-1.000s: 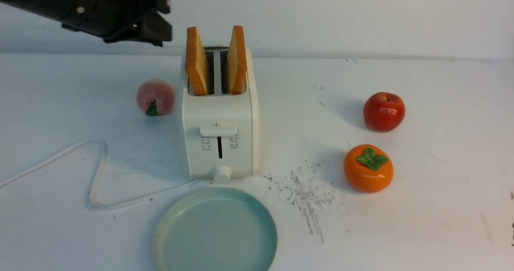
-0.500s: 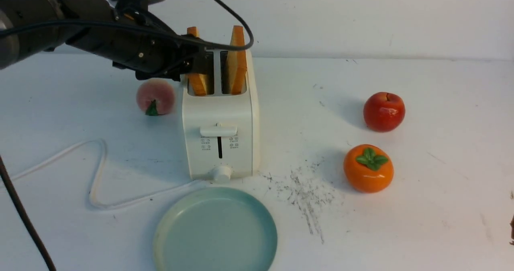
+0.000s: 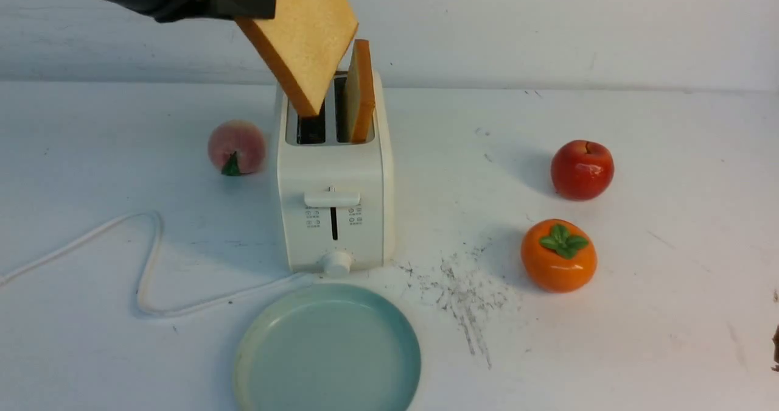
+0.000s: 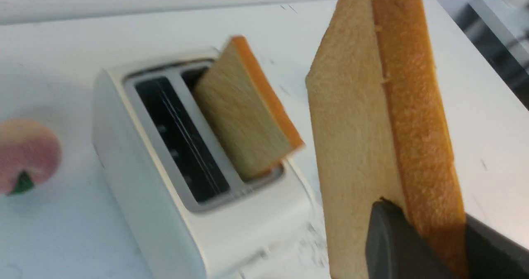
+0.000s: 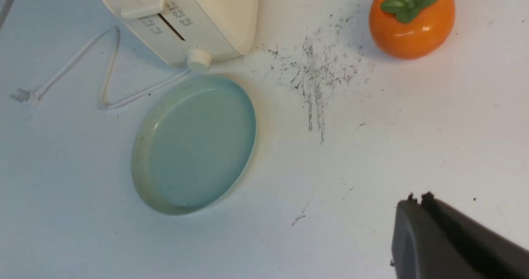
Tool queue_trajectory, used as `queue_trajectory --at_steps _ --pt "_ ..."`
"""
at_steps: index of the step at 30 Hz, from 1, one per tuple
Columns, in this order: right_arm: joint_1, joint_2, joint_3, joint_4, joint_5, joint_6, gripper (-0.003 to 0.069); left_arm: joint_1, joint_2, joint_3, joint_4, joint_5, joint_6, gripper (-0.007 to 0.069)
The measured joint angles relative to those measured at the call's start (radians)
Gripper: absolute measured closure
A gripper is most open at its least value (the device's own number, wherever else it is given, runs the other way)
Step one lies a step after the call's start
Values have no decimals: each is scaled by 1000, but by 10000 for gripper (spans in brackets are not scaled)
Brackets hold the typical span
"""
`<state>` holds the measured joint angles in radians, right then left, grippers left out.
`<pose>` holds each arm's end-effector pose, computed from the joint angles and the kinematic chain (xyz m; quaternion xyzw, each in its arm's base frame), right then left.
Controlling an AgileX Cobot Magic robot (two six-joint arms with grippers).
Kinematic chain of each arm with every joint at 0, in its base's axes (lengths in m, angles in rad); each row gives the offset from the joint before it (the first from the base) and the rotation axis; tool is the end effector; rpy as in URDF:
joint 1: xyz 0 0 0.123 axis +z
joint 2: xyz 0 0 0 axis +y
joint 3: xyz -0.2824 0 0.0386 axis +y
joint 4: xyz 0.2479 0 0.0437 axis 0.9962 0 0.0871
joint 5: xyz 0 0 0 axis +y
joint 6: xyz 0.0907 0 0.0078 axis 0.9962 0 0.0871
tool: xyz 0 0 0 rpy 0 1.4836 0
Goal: Take toasted bread from bread machine on white table place on plate.
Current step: 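Place the slice of bread on the plate with the left gripper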
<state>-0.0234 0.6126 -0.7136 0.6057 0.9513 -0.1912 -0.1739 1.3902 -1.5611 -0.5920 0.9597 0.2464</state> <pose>0.0976 0.0400 0.3354 -0.0100 0.8800 0.2495 0.4041 0.2787 -0.0913 0.4464 0.1309 0.8592 -0.2724 0.4129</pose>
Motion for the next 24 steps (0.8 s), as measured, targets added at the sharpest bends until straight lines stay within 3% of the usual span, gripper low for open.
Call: queue_trajectory --at_steps 4,9,13,16,24 --pt "0 0 0 0 -3 -13 656 0 -58 24 -2 227 5 536" --pt "0 0 0 1 -8 -18 655 0 -64 161 -12 280 64 536" --pt "0 0 0 1 -8 -19 655 0 -53 345 -17 252 156 536" --pt "0 0 0 1 -8 -20 653 0 -23 502 -70 140 253 536" --pt "0 0 0 1 -10 -20 645 0 93 601 -235 -3 447 536"
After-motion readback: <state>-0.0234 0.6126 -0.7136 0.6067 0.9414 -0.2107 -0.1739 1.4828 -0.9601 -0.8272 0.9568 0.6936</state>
